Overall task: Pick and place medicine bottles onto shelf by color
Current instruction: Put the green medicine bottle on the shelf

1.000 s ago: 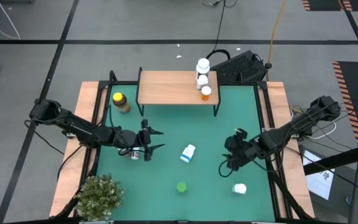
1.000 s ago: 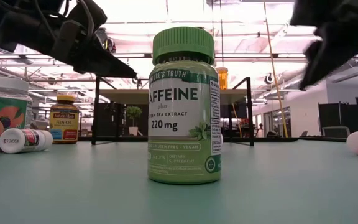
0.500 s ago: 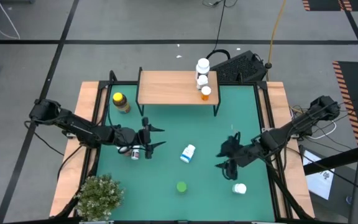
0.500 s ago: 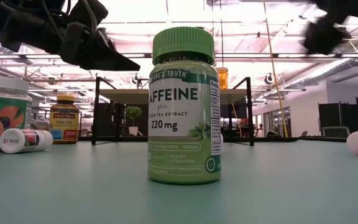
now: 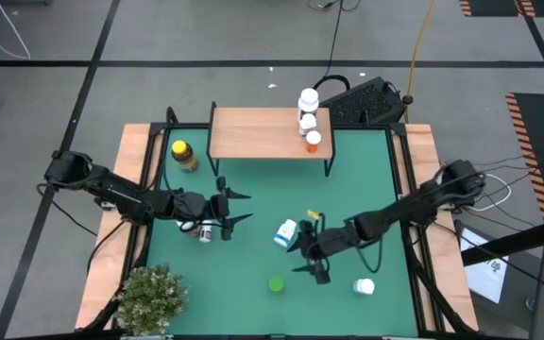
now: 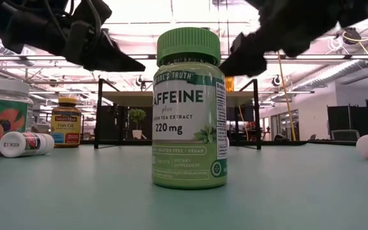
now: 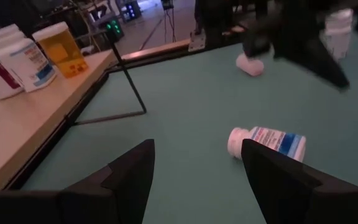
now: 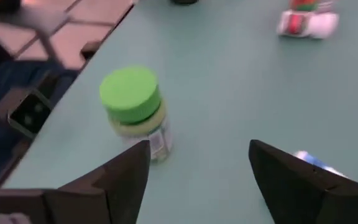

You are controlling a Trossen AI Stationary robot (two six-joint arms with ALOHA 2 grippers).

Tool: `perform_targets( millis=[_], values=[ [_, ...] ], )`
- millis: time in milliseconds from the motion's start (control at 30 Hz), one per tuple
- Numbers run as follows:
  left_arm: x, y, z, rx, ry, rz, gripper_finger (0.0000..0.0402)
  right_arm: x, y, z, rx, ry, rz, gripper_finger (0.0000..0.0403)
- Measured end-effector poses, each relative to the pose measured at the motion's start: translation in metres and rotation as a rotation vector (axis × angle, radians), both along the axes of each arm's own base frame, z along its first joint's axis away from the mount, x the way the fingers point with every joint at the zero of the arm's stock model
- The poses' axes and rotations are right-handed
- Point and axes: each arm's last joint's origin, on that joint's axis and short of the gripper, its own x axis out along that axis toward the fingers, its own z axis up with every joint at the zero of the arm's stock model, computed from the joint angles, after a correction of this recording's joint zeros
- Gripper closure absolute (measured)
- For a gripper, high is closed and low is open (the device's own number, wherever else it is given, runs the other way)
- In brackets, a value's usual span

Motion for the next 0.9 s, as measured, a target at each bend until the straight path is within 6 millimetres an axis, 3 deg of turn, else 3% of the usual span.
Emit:
perform_targets(
  millis=[167, 533, 900],
  values=[
    [0.0, -0.002, 0.002, -0.01, -0.022, -0.013, 0.0156, 0.012, -0.001, -0.016, -0.035, -0.043, 0.103, 0.012],
    [0.0, -0.007, 0.004, -0.016, -0.037, -0.049, 0.0156, 0.032, -0.006, -0.059, 0.08, -0.064, 0.274, 0.0135],
    [0.0, -0.006, 0.002, -0.002, -0.021, -0.048, 0.0156, 0.047, -0.02, -0.072, 0.004, -0.168, 0.298, 0.0135]
  ],
)
